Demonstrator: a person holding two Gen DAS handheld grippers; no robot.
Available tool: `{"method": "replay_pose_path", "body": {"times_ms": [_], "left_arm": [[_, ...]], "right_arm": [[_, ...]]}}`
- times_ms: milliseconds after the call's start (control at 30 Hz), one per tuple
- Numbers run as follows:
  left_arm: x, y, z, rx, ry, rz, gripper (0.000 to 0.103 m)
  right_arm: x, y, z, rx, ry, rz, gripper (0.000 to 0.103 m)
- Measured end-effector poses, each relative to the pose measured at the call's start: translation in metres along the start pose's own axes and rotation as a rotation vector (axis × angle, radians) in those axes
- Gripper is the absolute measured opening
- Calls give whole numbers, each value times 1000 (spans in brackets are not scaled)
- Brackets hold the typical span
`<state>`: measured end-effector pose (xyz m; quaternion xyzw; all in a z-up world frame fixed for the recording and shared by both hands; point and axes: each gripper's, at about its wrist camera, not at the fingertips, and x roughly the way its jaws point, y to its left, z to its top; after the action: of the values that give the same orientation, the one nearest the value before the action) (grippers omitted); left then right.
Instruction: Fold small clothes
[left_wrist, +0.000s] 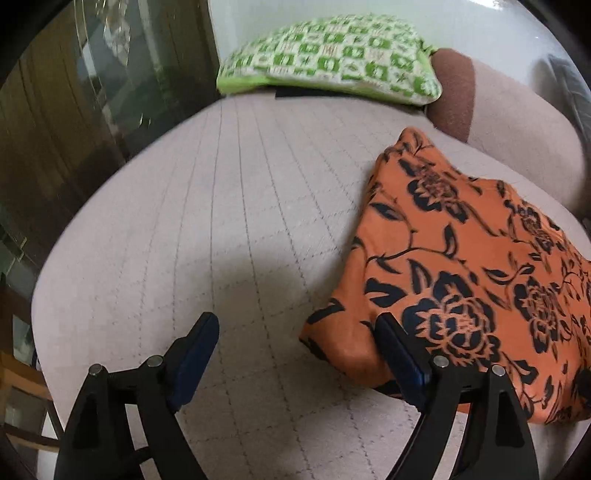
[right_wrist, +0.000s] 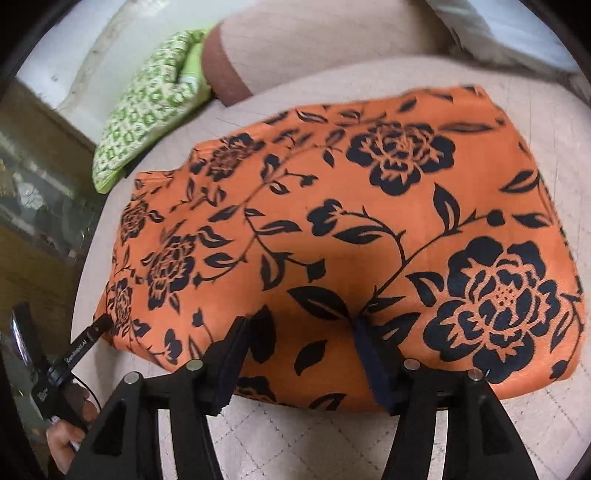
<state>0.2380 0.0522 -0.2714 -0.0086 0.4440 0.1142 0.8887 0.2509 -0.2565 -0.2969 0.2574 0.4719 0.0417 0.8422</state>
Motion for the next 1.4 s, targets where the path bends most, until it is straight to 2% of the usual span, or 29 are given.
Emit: {"method": "replay_pose_path", "body": {"times_ms": [167, 333, 400, 500, 567, 633, 833, 1033, 1200, 1400], "left_arm": [[-25, 4, -8, -56, -13, -42, 88], [-30, 0, -20, -96, 14, -71, 88], [-26, -3, -26, -106, 51, -94, 88], [-20, -12, -33, -92, 88, -116, 88], [-15, -20, -34, -70, 99, -138, 88], [-10, -25, -34, -53, 104, -121, 88], [-19, -34, -23, -16, 9, -94, 88], [-27, -33, -14, -1, -61, -81, 88], [-35, -29, -11, 4, -101, -74, 88], [-38, -22, -11, -12, -116, -75, 88]], "right_arm": [[-15, -16, -3, 31, -106, 51, 63], [-27, -17, 1, 39, -177, 133, 63], [-23, -7, 0, 7, -162, 166, 60], [-15, 11, -6, -53, -118, 198, 49], [-5, 15, -9, -70, -59, 196, 49], [11, 11, -13, -48, 6, 167, 46], [-2, -5, -6, 39, -28, 226, 44], [-24, -14, -4, 101, -59, 282, 52], [-40, -18, -21, 155, -51, 343, 57], [-46, -14, -43, 166, -23, 353, 57]]}}
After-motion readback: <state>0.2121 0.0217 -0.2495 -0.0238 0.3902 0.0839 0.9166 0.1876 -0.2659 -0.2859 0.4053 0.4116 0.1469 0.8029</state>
